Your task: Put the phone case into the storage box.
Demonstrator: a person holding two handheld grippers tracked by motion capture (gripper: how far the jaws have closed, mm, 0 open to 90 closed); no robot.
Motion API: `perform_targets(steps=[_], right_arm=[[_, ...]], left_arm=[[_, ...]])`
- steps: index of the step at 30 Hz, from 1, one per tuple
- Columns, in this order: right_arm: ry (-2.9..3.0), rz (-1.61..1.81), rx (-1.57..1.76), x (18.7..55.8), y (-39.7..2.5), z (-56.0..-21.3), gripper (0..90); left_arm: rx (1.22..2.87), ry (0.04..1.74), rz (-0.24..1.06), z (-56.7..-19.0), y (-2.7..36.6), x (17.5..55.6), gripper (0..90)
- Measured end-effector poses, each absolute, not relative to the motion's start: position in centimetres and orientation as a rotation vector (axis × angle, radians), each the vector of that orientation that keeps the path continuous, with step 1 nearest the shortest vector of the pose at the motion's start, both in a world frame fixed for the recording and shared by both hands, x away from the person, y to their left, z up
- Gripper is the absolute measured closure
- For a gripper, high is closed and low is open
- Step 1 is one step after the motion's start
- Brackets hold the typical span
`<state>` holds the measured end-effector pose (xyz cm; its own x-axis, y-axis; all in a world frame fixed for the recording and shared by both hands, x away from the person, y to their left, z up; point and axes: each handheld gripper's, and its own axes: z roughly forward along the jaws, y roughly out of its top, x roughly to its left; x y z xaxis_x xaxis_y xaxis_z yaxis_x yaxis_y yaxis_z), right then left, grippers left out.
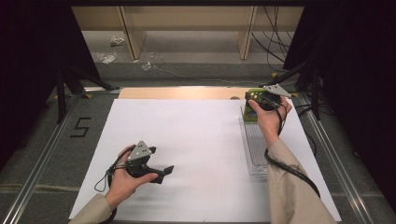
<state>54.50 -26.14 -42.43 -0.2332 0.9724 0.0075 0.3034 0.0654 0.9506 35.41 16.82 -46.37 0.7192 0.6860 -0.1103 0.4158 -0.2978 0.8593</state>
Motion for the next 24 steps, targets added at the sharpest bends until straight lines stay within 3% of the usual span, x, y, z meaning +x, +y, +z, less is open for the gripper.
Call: perform_targets(steps=[24], right_arm=[[1.632, 1.187, 1.291, 54.83, -26.01, -42.66, 16.5]], left_arm=[[1.936, 0.847, 0.343, -46.4, 16.79, 35.42, 0.0]])
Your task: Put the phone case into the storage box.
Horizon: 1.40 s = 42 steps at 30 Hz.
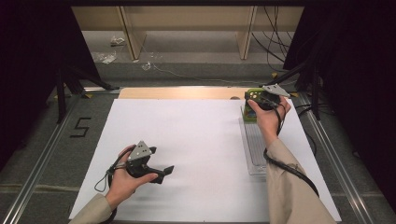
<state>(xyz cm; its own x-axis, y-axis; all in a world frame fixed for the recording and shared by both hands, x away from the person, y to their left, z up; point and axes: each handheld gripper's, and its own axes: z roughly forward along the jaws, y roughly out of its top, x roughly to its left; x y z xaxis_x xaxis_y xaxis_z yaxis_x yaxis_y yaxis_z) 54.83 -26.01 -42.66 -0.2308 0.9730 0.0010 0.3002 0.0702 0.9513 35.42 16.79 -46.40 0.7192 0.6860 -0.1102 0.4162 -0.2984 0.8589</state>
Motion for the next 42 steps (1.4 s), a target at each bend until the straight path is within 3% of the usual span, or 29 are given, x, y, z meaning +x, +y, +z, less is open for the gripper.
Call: perform_targets(steps=[9, 18, 42], right_arm=[[1.634, 1.175, 1.288, 55.0, -25.9, -42.7, 15.3], [1.648, 1.168, 1.314, 55.1, -25.8, -43.0, 7.2], [1.664, 1.17, 1.33, 54.0, -25.9, -42.3, 3.6]], left_arm=[[1.936, 0.848, 0.343, -46.4, 16.8, 35.4, 0.0], [1.935, 0.848, 0.343, -46.4, 16.8, 35.4, 0.0], [1.937, 0.848, 0.347, -46.4, 16.8, 35.4, 0.0]])
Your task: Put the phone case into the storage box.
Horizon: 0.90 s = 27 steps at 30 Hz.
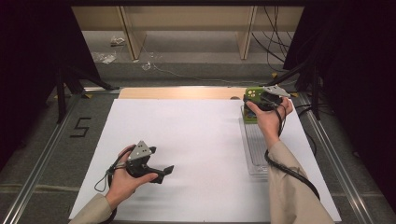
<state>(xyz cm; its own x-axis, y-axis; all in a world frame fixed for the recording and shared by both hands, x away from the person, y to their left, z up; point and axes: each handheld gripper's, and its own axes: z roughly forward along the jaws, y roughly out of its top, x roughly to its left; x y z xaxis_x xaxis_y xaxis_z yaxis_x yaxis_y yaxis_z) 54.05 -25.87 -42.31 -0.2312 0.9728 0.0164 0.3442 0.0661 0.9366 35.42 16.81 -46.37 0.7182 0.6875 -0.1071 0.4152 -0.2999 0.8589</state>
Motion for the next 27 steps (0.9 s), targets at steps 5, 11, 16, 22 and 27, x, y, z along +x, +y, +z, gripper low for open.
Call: perform_targets(steps=[5, 11, 16, 22, 27], right_arm=[[1.677, 1.154, 1.327, 53.4, -25.8, -42.0, 3.8], [1.693, 1.164, 1.329, 52.6, -25.5, -41.7, 4.2], [1.708, 1.17, 1.327, 52.0, -25.3, -41.4, 4.9], [1.718, 1.175, 1.336, 51.4, -25.3, -41.2, 5.2], [1.731, 1.182, 1.329, 50.7, -25.3, -40.8, 5.5]], left_arm=[[1.937, 0.849, 0.347, -46.4, 16.8, 35.4, 0.0], [1.936, 0.848, 0.351, -46.3, 16.8, 35.4, 0.0], [1.937, 0.848, 0.351, -46.3, 16.8, 35.4, 0.0], [1.934, 0.852, 0.353, -46.3, 16.8, 35.4, 0.0], [1.934, 0.853, 0.353, -46.3, 16.9, 35.4, 0.0]])
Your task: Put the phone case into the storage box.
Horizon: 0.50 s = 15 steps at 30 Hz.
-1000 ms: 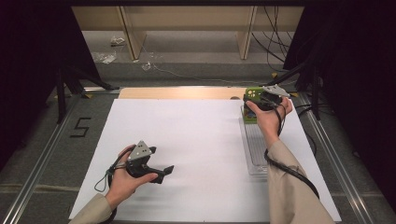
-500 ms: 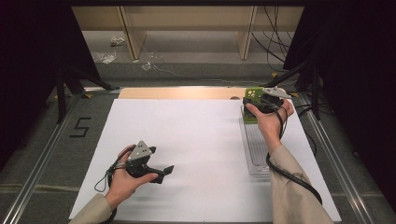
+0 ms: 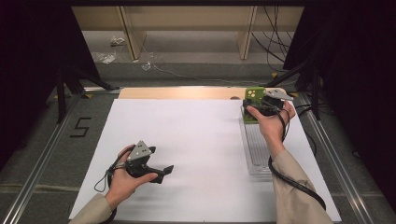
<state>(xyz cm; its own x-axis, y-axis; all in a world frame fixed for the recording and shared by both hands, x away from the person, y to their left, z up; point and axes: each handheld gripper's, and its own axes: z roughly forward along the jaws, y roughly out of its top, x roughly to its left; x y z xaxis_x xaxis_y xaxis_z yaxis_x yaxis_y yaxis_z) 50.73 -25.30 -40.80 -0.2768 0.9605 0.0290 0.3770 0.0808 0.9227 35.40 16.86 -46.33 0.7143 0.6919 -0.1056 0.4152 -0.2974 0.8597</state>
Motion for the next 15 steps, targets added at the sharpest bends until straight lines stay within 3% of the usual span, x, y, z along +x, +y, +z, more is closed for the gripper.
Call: perform_targets(steps=[15], right_arm=[[1.782, 1.197, 1.3, 48.7, -25.4, -40.8, 7.5]], left_arm=[[1.934, 0.853, 0.353, -46.3, 16.8, 35.4, 0.0]])
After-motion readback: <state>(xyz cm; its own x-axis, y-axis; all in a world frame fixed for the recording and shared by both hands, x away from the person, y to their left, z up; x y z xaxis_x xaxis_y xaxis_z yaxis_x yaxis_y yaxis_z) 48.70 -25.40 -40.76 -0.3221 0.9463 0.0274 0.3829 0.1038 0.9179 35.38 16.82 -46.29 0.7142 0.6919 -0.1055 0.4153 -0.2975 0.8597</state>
